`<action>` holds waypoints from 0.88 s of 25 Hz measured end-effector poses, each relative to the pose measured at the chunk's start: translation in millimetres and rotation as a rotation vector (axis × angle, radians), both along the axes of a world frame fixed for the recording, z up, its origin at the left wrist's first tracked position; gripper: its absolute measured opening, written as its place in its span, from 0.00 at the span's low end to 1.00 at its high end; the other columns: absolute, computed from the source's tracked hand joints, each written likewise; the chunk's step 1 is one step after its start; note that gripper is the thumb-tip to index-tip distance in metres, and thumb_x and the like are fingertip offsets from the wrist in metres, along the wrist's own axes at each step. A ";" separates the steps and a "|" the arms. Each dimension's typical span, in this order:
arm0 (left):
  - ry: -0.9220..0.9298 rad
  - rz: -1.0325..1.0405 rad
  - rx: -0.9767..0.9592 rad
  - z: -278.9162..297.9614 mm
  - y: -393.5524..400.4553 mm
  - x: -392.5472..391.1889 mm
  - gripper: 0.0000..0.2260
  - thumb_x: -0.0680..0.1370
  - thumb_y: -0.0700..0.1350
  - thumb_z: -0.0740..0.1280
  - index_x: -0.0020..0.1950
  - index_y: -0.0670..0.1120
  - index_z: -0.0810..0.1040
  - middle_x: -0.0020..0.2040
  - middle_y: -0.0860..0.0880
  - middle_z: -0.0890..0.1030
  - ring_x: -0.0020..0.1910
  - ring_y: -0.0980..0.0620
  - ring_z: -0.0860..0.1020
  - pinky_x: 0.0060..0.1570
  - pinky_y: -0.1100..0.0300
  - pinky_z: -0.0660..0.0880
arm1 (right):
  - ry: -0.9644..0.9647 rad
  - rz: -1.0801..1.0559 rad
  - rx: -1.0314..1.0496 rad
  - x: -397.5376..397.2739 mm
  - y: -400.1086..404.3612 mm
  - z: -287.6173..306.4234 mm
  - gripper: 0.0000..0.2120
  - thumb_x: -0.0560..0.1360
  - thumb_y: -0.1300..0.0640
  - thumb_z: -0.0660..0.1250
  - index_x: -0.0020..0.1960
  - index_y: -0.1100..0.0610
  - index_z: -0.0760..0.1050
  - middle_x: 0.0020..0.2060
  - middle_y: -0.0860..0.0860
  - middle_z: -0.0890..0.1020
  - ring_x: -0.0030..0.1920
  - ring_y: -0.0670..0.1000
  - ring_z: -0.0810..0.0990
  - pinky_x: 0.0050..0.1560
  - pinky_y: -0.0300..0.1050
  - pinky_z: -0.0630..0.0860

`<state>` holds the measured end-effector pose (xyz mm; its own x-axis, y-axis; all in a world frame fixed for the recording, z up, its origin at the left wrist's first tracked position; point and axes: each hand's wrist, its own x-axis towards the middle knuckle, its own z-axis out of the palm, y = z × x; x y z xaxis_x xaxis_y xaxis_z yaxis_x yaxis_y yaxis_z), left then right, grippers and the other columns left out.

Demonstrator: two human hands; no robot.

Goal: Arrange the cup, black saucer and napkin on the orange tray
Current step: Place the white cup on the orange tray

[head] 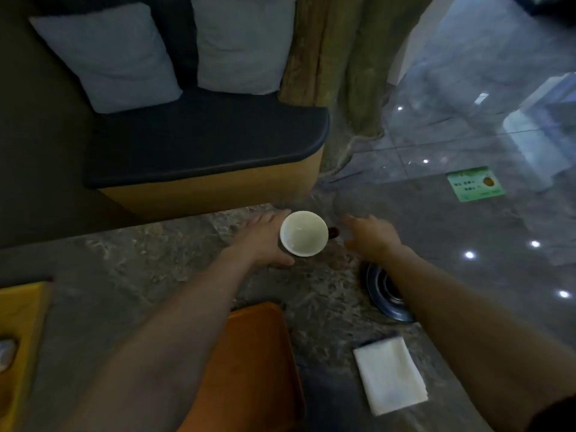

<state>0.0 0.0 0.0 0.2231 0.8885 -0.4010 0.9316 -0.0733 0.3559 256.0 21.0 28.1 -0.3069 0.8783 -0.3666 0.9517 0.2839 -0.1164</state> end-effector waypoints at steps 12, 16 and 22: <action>-0.111 0.083 -0.025 -22.5 1.7 24.4 0.55 0.59 0.62 0.78 0.75 0.59 0.46 0.76 0.50 0.55 0.75 0.44 0.52 0.72 0.37 0.52 | 0.371 -0.190 -0.101 -0.6 9.5 -25.5 0.04 0.73 0.48 0.67 0.48 0.43 0.79 0.45 0.46 0.84 0.44 0.50 0.80 0.47 0.52 0.78; -0.144 0.130 -0.041 -13.4 -6.0 31.1 0.53 0.60 0.59 0.78 0.75 0.58 0.48 0.75 0.48 0.57 0.74 0.42 0.54 0.70 0.35 0.56 | 0.334 -0.190 -0.065 -0.7 0.8 -23.8 0.05 0.75 0.49 0.66 0.48 0.43 0.80 0.46 0.46 0.84 0.46 0.51 0.80 0.50 0.54 0.77; -0.136 0.192 -0.067 4.9 -45.4 36.3 0.53 0.62 0.57 0.78 0.76 0.57 0.47 0.78 0.48 0.54 0.76 0.45 0.49 0.70 0.37 0.53 | 0.420 -0.161 -0.012 3.5 -32.1 -7.1 0.04 0.74 0.47 0.66 0.42 0.39 0.79 0.44 0.42 0.84 0.45 0.52 0.80 0.50 0.55 0.75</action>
